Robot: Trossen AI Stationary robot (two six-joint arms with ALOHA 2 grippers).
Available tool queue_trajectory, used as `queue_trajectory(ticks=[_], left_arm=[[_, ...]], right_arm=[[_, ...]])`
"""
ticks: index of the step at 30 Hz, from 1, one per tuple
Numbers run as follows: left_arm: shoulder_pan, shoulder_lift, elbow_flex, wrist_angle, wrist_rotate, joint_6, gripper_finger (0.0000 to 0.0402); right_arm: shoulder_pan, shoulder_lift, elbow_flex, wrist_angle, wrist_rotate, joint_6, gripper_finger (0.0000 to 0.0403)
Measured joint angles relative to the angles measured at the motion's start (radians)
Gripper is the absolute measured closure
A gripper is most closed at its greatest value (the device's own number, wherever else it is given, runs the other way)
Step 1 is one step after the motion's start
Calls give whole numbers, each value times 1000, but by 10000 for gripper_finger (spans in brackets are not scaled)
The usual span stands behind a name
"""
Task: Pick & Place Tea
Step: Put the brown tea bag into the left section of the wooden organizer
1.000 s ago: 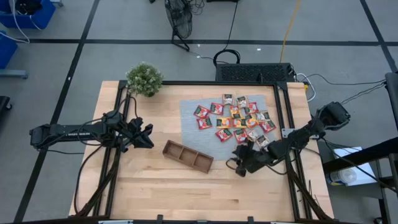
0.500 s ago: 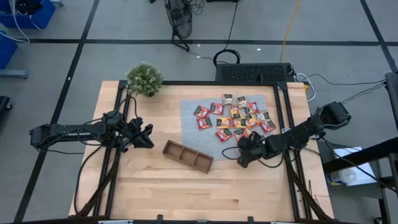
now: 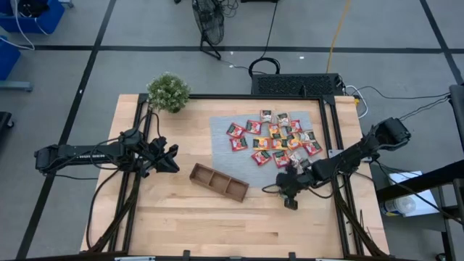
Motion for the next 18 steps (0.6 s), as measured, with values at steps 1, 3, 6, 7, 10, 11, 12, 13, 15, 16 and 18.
queue_trajectory(ticks=[1, 3, 6, 7, 10, 11, 12, 13, 15, 16, 18], left_arm=[[0, 0, 0, 0, 0, 0, 353], [0, 0, 0, 0, 0, 0, 353], [0, 0, 0, 0, 0, 0, 353], [0, 0, 0, 0, 0, 0, 353], [0, 0, 0, 0, 0, 0, 353], [0, 0, 0, 0, 0, 0, 353], [0, 0, 0, 0, 0, 0, 353], [0, 0, 0, 0, 0, 0, 353], [0, 0, 0, 0, 0, 0, 353], [0, 0, 0, 0, 0, 0, 353], [0, 0, 0, 0, 0, 0, 353]], right_arm=[[15, -14, 1, 62, 0, -38, 402], [46, -38, 3, 198, 8, -105, 402], [92, -50, 3, 402, 56, -170, 400], [111, -54, 9, 452, 84, -192, 400], [203, -54, 107, 352, 258, -286, 402], [238, -47, 159, 247, 338, -314, 402], [269, -31, 217, 140, 422, -333, 402], [302, -8, 281, 37, 497, -342, 402], [357, 40, 406, -151, 631, -332, 402], [378, 70, 469, -230, 693, -314, 402], [404, 130, 576, -380, 767, -236, 402]])
